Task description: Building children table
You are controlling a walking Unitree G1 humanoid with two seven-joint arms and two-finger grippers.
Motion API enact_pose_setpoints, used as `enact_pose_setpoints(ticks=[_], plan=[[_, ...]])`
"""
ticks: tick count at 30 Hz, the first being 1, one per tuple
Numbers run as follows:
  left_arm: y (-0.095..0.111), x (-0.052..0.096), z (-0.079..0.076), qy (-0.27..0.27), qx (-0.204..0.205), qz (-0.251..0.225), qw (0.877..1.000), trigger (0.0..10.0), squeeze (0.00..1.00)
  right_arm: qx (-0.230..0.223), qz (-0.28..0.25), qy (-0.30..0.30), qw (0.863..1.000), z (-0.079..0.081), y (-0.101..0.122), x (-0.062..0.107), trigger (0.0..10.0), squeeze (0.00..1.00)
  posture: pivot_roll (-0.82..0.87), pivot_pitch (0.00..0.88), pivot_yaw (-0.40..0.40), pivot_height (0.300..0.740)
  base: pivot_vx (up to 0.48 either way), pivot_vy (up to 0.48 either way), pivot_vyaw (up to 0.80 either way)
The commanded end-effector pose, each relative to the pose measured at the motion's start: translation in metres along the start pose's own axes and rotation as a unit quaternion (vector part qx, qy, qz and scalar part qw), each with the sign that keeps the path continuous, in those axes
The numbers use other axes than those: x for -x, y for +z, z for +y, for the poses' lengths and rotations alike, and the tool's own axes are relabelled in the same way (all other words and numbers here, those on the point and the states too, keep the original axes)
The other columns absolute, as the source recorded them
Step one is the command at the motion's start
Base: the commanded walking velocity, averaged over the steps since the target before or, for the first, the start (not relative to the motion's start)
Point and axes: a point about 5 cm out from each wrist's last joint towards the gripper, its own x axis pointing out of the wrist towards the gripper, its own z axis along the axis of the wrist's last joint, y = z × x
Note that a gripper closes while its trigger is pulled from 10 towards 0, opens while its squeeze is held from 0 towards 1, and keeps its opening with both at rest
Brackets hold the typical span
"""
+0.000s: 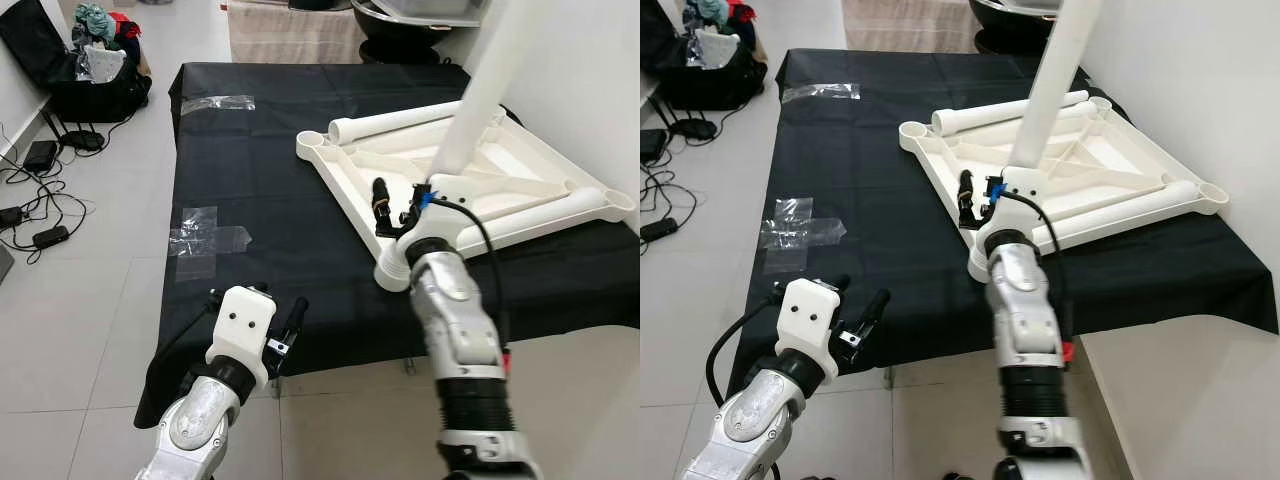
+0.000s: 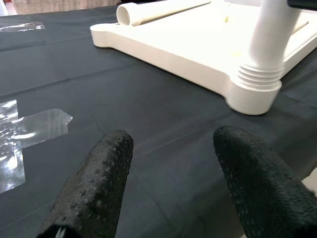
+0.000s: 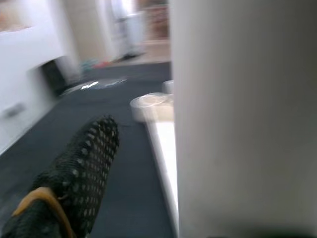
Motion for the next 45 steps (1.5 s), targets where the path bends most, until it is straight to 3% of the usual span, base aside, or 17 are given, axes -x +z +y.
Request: enact_pose_setpoints(ticks=[1,2,3,7,9,14,17,18,22,28,30,32,33,35,37,39,45], plan=[[-0.004,0.000,-0.003,-0.005,0.002,0.009,1.000,10.0,0.00,-0.022,0.029,0.102,0.994,0.013,-0.006,0.002,10.0,0.00,0.06,0.166,-0.116,0.740,0.000,0.000,0.00],[-0.004,0.000,-0.003,-0.004,0.003,0.009,1.000,10.0,0.00,-0.038,0.048,0.169,0.984,0.014,-0.007,0.007,10.0,0.00,0.06,0.164,-0.117,0.740,0.000,0.000,0.00],[-0.004,0.000,-0.003,-0.004,0.003,0.009,1.000,10.0,0.00,-0.038,0.048,0.169,0.984,0.014,-0.007,0.007,10.0,0.00,0.06,0.164,-0.117,0.740,0.000,0.000,0.00],[-0.004,0.000,-0.004,-0.005,0.004,0.008,1.000,10.0,0.00,-0.058,0.079,0.310,0.946,0.016,-0.007,0.013,10.0,0.00,0.07,0.164,-0.117,0.740,0.000,0.000,0.00],[-0.004,0.000,-0.004,-0.005,0.004,0.008,1.000,10.0,0.00,-0.058,0.079,0.310,0.946,0.016,-0.007,0.013,10.0,0.00,0.07,0.164,-0.117,0.740,0.000,0.000,0.00],[-0.004,0.000,-0.004,-0.006,0.003,0.008,1.000,10.0,0.00,-0.054,0.099,0.419,0.901,0.028,-0.011,0.003,10.0,0.00,0.08,0.168,-0.119,0.740,0.000,0.000,0.00],[-0.004,0.001,-0.004,-0.006,0.003,0.009,1.000,10.0,0.00,-0.048,0.096,0.416,0.903,0.032,-0.012,-0.007,10.0,0.00,0.08,0.168,-0.119,0.740,0.000,0.000,0.00],[-0.004,0.001,-0.004,-0.005,0.003,0.009,1.000,10.0,0.00,-0.050,0.091,0.407,0.907,0.033,-0.011,-0.012,0.0,0.00,0.09,0.171,-0.120,0.740,0.000,0.000,0.00],[-0.005,0.001,-0.004,-0.005,0.003,0.009,1.000,10.0,0.00,-0.055,0.078,0.387,0.917,0.033,-0.008,-0.017,0.0,0.00,0.08,0.172,-0.117,0.740,0.000,0.000,0.00],[-0.005,0.000,-0.003,-0.007,0.002,0.010,1.000,10.0,0.00,-0.013,0.056,0.265,0.962,0.022,-0.012,-0.023,0.0,0.00,0.09,0.175,-0.115,0.740,0.000,0.000,0.00],[-0.005,0.000,-0.003,-0.007,0.002,0.010,1.000,10.0,0.00,-0.013,0.056,0.265,0.962,0.022,-0.012,-0.023,0.0,0.00,0.09,0.175,-0.115,0.740,0.000,0.000,0.00],[-0.005,0.000,-0.003,-0.007,0.001,0.010,1.000,10.0,0.00,0.006,0.052,0.145,0.988,0.010,-0.014,-0.025,0.0,0.00,0.08,0.176,-0.114,0.740,0.000,0.000,0.00],[-0.005,0.000,-0.003,-0.007,0.001,0.010,1.000,10.0,0.00,0.006,0.052,0.145,0.988,0.010,-0.014,-0.025,0.0,0.00,0.08,0.176,-0.114,0.740,0.000,0.000,0.00],[-0.005,0.000,-0.003,-0.007,0.001,0.010,1.000,10.0,0.00,0.036,0.058,0.020,0.997,-0.002,-0.016,-0.023,0.0,0.00,0.08,0.176,-0.114,0.740,0.000,0.000,0.00],[-0.005,0.000,-0.003,-0.007,0.001,0.010,1.000,10.0,0.00,0.036,0.058,0.020,0.997,-0.002,-0.016,-0.023,0.0,0.00,0.08,0.176,-0.114,0.740,0.000,0.000,0.00],[-0.005,-0.001,-0.003,-0.008,-0.002,0.009,1.000,10.0,0.00,0.060,0.077,-0.137,0.986,-0.018,-0.020,-0.013,0.0,0.00,0.09,0.175,-0.115,0.740,0.000,0.000,0.00],[-0.005,0.000,-0.003,-0.006,-0.004,0.009,1.000,10.0,0.00,0.051,0.071,-0.298,0.950,-0.021,-0.019,0.003,0.0,0.00,0.08,0.176,-0.116,0.740,0.000,0.000,0.00]])
